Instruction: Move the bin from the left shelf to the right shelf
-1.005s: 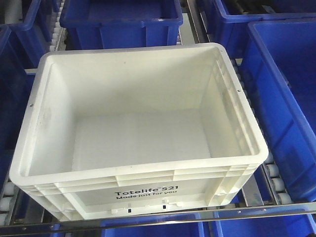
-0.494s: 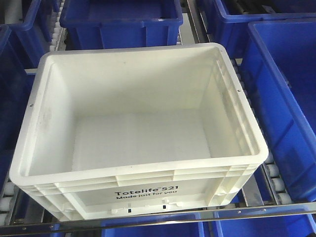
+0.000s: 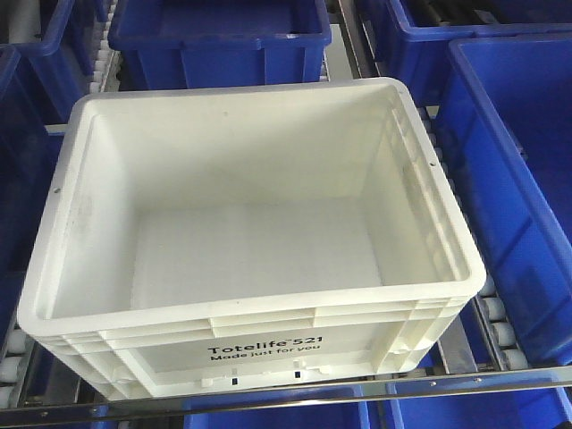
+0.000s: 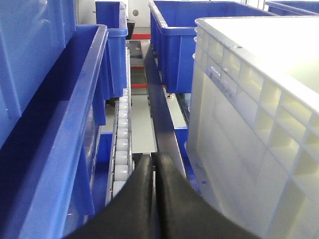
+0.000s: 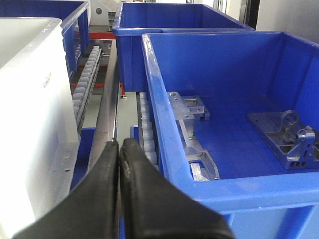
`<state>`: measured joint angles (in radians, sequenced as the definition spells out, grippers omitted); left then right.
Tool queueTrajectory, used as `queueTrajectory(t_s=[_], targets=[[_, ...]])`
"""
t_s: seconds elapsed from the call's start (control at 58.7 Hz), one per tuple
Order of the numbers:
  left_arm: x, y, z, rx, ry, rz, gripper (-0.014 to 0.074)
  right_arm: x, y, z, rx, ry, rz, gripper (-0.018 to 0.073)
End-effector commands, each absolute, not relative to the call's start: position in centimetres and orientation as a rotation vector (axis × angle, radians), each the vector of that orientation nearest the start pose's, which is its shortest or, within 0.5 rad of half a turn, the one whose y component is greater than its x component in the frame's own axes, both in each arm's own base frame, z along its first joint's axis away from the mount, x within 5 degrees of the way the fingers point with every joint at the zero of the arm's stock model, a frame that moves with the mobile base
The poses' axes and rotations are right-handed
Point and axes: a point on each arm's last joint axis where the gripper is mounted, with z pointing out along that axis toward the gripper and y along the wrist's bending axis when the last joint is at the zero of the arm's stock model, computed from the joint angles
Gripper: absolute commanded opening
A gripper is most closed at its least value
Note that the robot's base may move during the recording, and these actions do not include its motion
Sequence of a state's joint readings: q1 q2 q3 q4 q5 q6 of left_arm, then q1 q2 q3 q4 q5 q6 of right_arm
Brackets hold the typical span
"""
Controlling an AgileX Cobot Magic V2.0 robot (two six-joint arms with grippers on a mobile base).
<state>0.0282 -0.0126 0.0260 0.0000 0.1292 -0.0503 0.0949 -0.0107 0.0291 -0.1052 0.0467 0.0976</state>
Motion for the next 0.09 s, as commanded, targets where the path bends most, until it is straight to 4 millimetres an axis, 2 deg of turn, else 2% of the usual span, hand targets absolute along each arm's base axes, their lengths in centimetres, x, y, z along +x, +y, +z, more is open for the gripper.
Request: queueTrajectory(t_s=[0.0,0.068], targets=[[5.63,0.16,19.35,-0.068,1.562,-0.024,-0.0006,5.62,0.53,20.09,-0.079,1.478,0.062,-0.0008],[5.63,0.16,19.35,-0.068,1.562,-0.024,-0.0006,5.62,0.53,20.09,-0.079,1.478,0.062,-0.0008]])
